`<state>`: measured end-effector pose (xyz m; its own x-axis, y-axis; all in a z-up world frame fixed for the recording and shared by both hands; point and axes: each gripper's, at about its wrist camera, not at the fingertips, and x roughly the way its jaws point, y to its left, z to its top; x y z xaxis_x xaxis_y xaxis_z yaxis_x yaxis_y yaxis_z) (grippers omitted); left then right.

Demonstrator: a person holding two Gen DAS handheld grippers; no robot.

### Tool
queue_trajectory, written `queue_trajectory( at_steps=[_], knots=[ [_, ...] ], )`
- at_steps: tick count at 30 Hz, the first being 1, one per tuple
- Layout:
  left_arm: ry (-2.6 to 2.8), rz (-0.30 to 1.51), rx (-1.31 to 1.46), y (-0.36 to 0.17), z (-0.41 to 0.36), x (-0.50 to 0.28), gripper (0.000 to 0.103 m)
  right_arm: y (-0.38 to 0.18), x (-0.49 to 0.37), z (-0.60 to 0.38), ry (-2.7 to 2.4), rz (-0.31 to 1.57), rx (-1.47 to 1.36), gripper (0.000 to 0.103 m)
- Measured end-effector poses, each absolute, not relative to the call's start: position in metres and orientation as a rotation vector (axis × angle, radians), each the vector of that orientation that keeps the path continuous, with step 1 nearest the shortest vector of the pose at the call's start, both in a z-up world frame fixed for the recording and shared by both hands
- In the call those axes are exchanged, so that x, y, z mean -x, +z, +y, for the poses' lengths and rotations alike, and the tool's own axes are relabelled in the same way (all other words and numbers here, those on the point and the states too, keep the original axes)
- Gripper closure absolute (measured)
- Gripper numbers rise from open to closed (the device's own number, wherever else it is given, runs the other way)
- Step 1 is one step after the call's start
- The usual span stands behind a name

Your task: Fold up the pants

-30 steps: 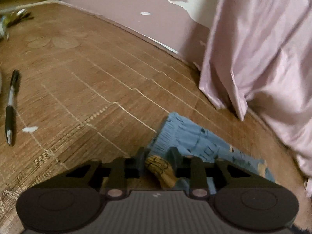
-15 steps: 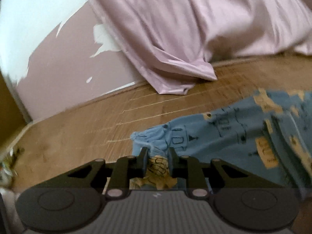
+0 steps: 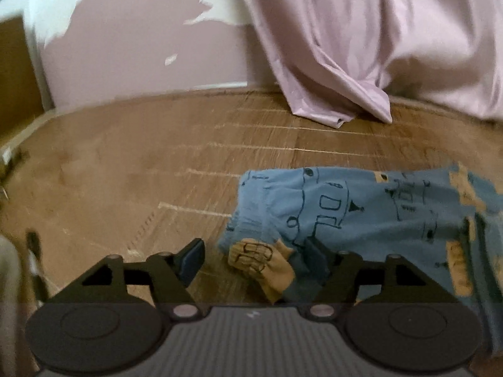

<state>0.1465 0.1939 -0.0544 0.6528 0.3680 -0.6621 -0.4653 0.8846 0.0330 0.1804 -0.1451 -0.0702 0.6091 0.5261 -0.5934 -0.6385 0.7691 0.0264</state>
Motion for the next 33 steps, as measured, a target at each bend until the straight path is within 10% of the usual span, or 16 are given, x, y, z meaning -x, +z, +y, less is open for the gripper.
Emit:
queue_trajectory(
  at_steps=[18, 33],
  knots=[
    [0.483, 0.710, 0.360, -0.042, 0.213, -0.146, 0.079, -0.071, -0.182, -0.146, 0.679, 0.623, 0.182, 0.008],
    [0.423, 0.678, 0.311, -0.017, 0.204, -0.148, 0.081, -0.069, -0.181, -0.144, 0.657, 0.610, 0.180, 0.007]
  ],
)
